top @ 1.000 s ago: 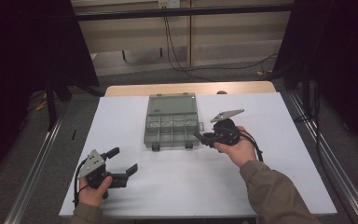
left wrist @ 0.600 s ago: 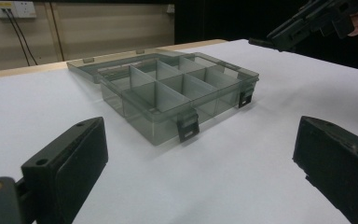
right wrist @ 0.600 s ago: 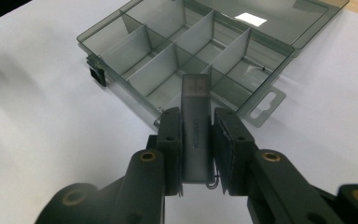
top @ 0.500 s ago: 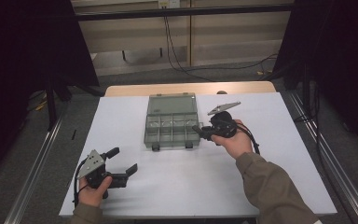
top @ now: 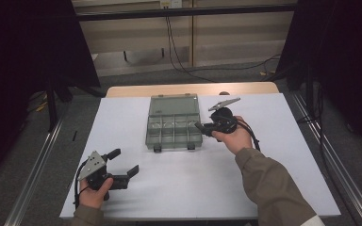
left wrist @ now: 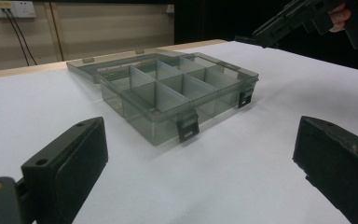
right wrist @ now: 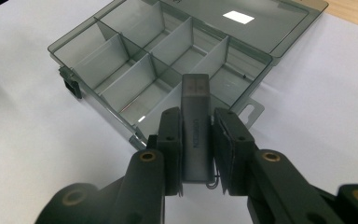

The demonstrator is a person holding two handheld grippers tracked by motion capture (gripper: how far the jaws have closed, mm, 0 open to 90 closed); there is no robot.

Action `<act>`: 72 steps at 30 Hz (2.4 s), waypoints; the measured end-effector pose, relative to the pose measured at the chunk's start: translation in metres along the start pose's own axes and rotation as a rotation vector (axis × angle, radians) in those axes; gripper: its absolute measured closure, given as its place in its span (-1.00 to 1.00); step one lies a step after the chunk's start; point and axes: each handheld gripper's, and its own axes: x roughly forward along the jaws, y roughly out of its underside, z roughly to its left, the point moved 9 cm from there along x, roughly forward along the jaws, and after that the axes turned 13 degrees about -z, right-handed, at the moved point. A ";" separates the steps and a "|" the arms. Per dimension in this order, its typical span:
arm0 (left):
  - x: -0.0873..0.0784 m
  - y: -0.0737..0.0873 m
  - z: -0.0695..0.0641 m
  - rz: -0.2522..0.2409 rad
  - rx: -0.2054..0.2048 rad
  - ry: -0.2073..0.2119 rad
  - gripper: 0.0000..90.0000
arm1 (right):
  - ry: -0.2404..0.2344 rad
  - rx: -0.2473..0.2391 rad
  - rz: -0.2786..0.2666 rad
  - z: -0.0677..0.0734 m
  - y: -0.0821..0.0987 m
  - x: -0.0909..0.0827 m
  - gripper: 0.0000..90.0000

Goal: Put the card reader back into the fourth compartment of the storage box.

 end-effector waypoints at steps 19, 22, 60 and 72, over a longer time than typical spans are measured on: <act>0.000 0.000 0.001 0.001 0.001 0.003 -0.93 | 0.030 0.012 0.020 -0.009 -0.013 0.016 0.63; -0.001 0.000 0.001 0.002 0.002 0.004 -0.93 | 0.031 0.007 0.017 -0.011 -0.015 0.018 0.63; 0.000 0.000 0.001 0.000 -0.006 0.006 -0.93 | 0.078 0.022 0.032 -0.028 -0.020 0.050 0.63; 0.001 0.000 0.001 -0.002 -0.007 0.007 -0.93 | 0.084 0.042 0.027 -0.029 -0.018 0.059 0.63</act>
